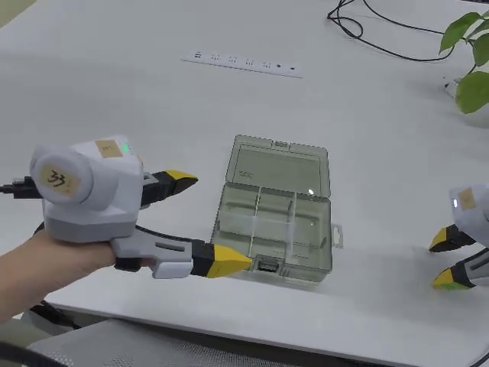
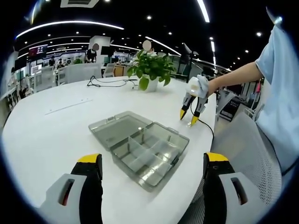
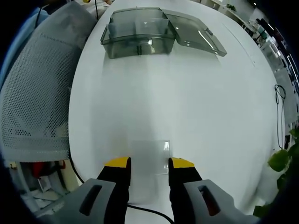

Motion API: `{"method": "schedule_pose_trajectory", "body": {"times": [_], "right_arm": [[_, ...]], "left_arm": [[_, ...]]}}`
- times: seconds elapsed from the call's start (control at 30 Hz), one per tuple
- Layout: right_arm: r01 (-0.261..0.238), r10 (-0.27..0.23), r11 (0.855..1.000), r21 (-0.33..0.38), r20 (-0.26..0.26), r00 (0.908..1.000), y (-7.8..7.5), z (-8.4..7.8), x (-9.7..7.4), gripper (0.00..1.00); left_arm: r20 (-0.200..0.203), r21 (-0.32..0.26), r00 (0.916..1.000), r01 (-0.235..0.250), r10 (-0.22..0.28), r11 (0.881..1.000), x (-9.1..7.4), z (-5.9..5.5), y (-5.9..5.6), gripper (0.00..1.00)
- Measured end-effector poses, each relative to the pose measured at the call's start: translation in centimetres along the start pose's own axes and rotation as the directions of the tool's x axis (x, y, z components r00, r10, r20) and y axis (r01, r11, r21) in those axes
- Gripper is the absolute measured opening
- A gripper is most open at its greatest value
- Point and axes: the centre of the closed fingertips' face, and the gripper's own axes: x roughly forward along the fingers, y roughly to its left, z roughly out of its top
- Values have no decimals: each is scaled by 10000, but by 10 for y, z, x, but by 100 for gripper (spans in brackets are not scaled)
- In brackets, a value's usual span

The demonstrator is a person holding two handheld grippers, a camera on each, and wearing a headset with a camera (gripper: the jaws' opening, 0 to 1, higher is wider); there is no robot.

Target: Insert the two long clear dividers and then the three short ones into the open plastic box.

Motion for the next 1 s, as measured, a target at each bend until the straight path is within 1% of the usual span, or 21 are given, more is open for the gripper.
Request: {"method": "schedule_pose_trajectory", "body": {"times": [0.03,0.2,0.27,0.3,0.5,0.53,0.6,0.67,0.73,0.77,0.8,0.83,0.9,0.97,1.0], "right_arm": [[20,-20,10000,1,-20,10000,0,0,0,32],[123,-123,9999,46,-57,9999,1,1,-1,32],[150,-149,9998,96,-53,9999,-4,-3,1,32],[144,-144,9998,112,-61,9999,-4,-2,0,32],[339,-342,9993,165,166,9993,-3,9,-9,32],[486,-489,9988,110,287,9984,-5,12,-12,32],[550,-554,9984,88,406,9976,-5,18,-16,32],[707,-704,9975,-29,608,9957,-6,27,-22,32],[965,-947,9952,-174,849,9919,-8,37,-28,32],[974,-951,9951,-193,939,9910,-8,43,-31,32],[1071,-1040,9939,-248,1044,9891,-8,48,-33,32],[1134,-1089,9930,-338,1146,9874,-11,47,-29,32],[1358,-1282,9895,-498,1338,9827,-12,57,-33,32],[1450,-1345,9874,-639,1458,9801,-10,68,-38,32],[1657,-1507,9824,-860,1579,9759,-12,76,-40,32]], "left_arm": [[48,-37,10000,3,-3,10000,0,1,0,91],[31,-57,10000,-5,6,10000,-1,-1,0,91],[25,-73,10000,3,-3,10000,0,-1,0,90],[28,-103,10000,5,-5,9999,0,-1,0,90],[135,-308,9999,62,-58,9995,3,0,-1,90],[140,-359,9999,76,-71,9993,4,1,-1,90],[206,-548,9997,153,-142,9984,6,2,-3,90],[225,-701,9995,226,-210,9973,9,4,-4,90],[133,-850,9993,365,-355,9957,12,2,-5,87],[27,-1017,9987,507,-507,9935,13,1,-7,86],[-9,-1037,9987,501,-504,9933,14,1,-6,87],[-39,-1039,9986,522,-529,9932,15,1,-6,87],[-109,-1154,9979,624,-641,9914,18,4,-6,86],[-76,-1368,9972,724,-742,9879,21,7,-7,85],[-36,-1597,9968,788,-804,9840,23,10,-8,84]]}}
